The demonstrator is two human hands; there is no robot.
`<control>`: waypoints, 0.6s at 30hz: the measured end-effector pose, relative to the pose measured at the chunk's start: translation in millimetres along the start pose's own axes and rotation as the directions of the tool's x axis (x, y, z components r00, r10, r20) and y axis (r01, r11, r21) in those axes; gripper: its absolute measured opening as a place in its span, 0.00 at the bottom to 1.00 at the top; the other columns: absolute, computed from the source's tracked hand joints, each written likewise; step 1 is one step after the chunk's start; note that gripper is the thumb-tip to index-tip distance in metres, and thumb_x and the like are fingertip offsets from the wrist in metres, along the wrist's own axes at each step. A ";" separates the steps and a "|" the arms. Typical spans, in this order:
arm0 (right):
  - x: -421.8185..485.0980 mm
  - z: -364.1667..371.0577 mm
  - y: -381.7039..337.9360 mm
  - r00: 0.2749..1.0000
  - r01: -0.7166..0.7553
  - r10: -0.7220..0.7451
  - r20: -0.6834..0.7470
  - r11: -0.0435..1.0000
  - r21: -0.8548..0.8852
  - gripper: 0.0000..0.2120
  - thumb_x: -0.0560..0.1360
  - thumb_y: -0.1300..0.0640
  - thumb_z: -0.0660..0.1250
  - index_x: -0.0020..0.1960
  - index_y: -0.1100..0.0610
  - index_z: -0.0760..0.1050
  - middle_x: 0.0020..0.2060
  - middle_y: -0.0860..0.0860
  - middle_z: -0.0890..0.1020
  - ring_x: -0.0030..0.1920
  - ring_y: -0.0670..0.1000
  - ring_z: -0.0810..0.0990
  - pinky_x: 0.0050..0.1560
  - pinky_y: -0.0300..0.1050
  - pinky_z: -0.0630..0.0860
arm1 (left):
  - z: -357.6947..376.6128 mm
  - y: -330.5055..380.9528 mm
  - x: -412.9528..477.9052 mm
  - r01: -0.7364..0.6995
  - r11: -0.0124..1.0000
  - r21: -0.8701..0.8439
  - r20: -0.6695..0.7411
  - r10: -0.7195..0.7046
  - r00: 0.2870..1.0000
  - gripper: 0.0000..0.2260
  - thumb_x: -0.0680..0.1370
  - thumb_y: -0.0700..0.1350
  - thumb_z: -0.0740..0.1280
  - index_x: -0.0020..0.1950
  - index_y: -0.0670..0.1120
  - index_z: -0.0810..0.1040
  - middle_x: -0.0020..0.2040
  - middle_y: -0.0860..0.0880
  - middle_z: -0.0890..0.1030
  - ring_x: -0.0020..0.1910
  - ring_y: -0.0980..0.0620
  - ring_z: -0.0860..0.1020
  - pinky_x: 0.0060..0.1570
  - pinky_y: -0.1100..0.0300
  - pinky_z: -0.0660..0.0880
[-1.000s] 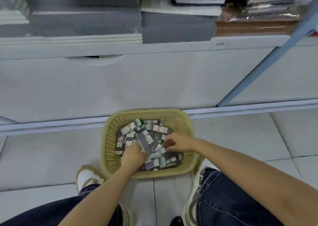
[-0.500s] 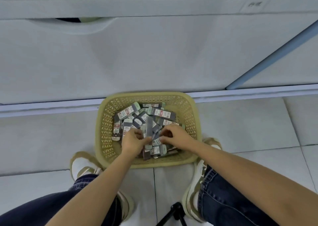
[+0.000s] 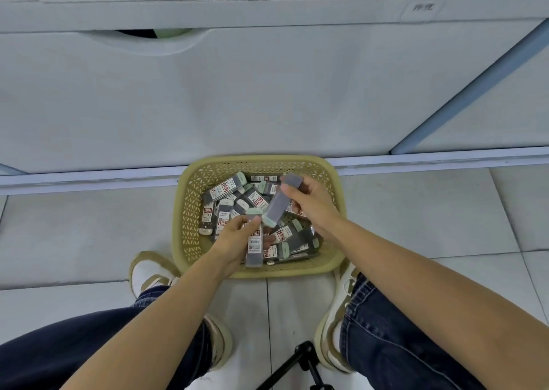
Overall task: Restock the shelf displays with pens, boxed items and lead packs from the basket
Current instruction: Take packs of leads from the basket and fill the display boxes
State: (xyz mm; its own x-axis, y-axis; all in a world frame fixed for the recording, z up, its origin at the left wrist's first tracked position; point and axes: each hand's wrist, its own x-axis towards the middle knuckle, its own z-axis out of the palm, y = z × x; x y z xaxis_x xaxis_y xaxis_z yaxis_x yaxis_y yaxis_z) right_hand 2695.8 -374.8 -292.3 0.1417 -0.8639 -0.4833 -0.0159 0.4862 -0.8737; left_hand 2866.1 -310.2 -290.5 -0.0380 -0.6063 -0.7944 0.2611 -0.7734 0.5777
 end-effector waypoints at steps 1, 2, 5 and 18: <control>-0.7 -1.2 -3.1 0.998 0.058 -0.058 -0.008 0.998 -0.005 0.08 0.77 0.61 0.68 0.55 0.55 0.80 0.43 0.51 0.83 0.31 0.46 0.74 0.34 0.37 0.73 | 1.0 1.4 0.9 0.018 0.999 -0.030 -0.003 -0.018 1.000 0.10 0.83 0.42 0.61 0.60 0.37 0.73 0.44 0.41 0.84 0.41 0.45 0.83 0.38 0.56 0.82; -2.0 -1.7 -5.9 0.993 0.116 -0.116 0.003 0.993 -0.028 0.09 0.77 0.61 0.68 0.55 0.54 0.81 0.44 0.49 0.84 0.33 0.46 0.76 0.36 0.37 0.75 | 2.0 3.4 2.5 0.037 0.997 -0.063 -0.003 -0.037 0.999 0.12 0.84 0.43 0.59 0.60 0.35 0.74 0.43 0.41 0.84 0.41 0.45 0.83 0.39 0.56 0.82; -8.5 0.9 -9.2 0.955 0.254 -0.209 0.210 0.944 -0.211 0.11 0.75 0.61 0.71 0.56 0.53 0.82 0.47 0.45 0.86 0.41 0.41 0.82 0.44 0.34 0.77 | 3.6 13.0 6.8 0.066 0.983 -0.173 0.014 -0.064 0.998 0.19 0.84 0.52 0.55 0.57 0.39 0.77 0.45 0.40 0.84 0.44 0.44 0.82 0.43 0.53 0.80; -17.4 -3.6 2.2 0.824 0.249 0.000 0.566 0.898 -0.364 0.19 0.72 0.74 0.59 0.53 0.59 0.82 0.57 0.51 0.83 0.49 0.36 0.82 0.48 0.34 0.79 | -2.0 9.6 10.6 0.014 0.979 -0.203 -0.102 -0.035 0.994 0.07 0.81 0.42 0.64 0.57 0.42 0.73 0.48 0.41 0.83 0.37 0.47 0.83 0.32 0.52 0.81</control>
State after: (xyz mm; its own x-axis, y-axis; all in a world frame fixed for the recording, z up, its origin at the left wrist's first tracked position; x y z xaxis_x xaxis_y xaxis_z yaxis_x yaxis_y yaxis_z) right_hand 2689.7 -359.2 -286.0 0.6773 -0.6375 -0.3674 -0.3388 0.1731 -0.9248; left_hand 2870.1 -323.7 -293.8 0.0516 -0.5565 -0.8293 0.4505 -0.7281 0.5166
